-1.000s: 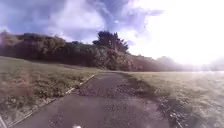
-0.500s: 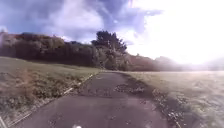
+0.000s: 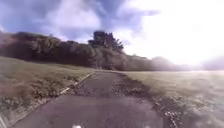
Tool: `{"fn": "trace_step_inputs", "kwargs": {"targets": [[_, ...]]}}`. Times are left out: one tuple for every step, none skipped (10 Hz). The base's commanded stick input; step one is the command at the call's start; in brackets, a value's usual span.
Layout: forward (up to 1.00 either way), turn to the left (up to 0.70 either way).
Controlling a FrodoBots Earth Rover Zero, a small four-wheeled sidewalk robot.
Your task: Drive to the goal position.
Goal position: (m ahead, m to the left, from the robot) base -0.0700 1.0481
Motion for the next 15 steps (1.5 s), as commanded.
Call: {"fn": "trace_step_inputs", "kwargs": {"targets": [[0.00, -0.70], [0.00, -0.14], [0.00, 0.00], [0.00, 0.00], [0.00, 0.00], [0.00, 0.00], [0.00, 0.00], [0.70, 0.00], [0.70, 0.00], [0.70, 0.00], [0.70, 0.00], [0.70, 0.00], [0.70, 0.00], [0.70, 0.00], [0.70, 0.00]]}}
